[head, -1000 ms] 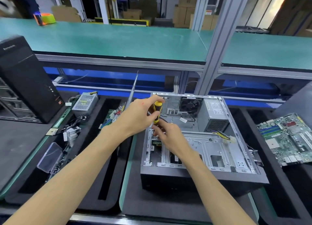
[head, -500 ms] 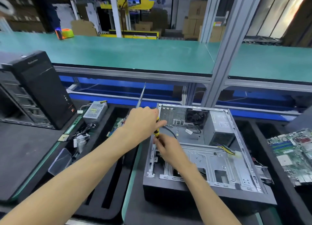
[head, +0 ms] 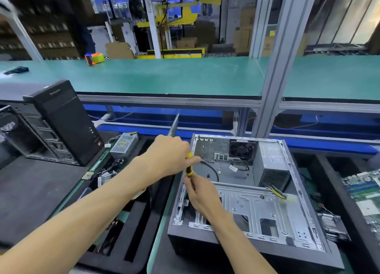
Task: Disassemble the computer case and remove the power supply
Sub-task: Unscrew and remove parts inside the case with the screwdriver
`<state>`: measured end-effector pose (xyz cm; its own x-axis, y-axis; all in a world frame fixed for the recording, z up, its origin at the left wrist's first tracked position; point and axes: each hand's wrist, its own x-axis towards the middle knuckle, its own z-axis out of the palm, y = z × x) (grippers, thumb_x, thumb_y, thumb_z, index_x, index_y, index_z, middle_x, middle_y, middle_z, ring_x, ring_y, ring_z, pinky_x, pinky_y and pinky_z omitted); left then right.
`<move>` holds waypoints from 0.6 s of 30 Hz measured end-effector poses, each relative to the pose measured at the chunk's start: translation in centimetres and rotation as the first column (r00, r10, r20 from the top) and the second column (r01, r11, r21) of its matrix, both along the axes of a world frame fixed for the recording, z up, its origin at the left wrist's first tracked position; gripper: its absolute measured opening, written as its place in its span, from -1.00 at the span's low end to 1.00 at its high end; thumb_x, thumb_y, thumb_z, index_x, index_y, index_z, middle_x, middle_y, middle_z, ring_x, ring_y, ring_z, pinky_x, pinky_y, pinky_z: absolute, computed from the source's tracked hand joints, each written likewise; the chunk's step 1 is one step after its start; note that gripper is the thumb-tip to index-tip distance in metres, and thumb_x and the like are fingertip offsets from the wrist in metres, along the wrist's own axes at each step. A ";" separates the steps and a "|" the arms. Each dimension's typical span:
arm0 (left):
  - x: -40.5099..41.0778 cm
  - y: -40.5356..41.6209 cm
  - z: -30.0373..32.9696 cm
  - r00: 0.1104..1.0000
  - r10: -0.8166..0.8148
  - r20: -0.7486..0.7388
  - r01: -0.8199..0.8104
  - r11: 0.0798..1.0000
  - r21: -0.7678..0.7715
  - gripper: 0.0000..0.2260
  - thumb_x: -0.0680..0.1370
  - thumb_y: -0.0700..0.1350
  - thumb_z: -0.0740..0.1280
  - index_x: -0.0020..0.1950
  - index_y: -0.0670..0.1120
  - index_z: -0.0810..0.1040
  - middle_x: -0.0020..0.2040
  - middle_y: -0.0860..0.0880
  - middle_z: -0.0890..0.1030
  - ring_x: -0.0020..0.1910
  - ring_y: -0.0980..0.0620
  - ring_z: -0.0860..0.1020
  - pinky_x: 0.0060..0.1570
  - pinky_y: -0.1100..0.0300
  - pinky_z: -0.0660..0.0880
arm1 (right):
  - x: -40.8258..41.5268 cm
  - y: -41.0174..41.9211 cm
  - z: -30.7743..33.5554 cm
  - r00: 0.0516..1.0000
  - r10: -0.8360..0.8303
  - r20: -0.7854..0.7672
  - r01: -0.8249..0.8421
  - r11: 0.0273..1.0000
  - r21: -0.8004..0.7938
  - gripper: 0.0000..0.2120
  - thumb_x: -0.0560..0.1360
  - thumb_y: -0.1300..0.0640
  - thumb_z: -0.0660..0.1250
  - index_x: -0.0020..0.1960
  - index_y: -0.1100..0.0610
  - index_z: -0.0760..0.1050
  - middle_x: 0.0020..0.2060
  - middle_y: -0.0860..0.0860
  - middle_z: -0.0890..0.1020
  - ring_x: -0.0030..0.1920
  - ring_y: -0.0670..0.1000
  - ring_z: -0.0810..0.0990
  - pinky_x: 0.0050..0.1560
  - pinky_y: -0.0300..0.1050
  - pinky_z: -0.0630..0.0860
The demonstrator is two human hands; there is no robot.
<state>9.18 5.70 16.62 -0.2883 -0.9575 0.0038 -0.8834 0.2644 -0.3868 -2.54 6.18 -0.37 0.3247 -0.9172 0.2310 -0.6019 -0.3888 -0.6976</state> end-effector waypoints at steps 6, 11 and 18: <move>0.0 1.5 -1.1 0.984 -0.107 -0.141 0.107 0.994 -0.008 -0.73 0.67 0.10 0.15 0.28 -0.02 0.34 0.09 0.04 0.48 -0.11 0.00 0.52 -0.25 0.10 0.46 | 0.1 -0.1 0.2 0.999 0.000 -0.036 0.000 1.000 -0.004 -0.71 0.72 -0.05 0.01 0.02 0.07 0.42 -0.34 -0.05 0.48 -0.29 0.13 0.54 -0.31 0.00 0.24; 0.5 1.7 -0.2 0.971 -0.118 -0.206 0.136 0.988 0.076 -0.79 0.65 -0.13 0.19 0.29 -0.02 0.40 0.15 0.02 0.53 0.09 -0.04 0.54 0.02 0.02 0.52 | 0.1 0.0 0.3 0.998 0.010 -0.062 -0.010 1.000 0.002 -0.72 0.71 -0.08 -0.01 -0.08 0.00 0.33 -0.38 -0.09 0.44 -0.37 0.04 0.44 -0.31 0.02 0.30; 0.6 0.7 0.1 0.996 -0.052 -0.068 0.056 0.997 0.058 -0.62 0.64 0.24 0.12 -0.10 -0.05 0.40 -0.23 0.02 0.49 -0.27 -0.02 0.49 -0.28 0.12 0.41 | 0.3 0.3 -0.5 0.984 -0.167 -0.055 0.165 0.985 -0.048 -0.76 0.63 -0.11 0.19 -0.13 -0.01 0.46 -0.27 -0.08 0.56 -0.20 -0.02 0.51 -0.22 0.01 0.48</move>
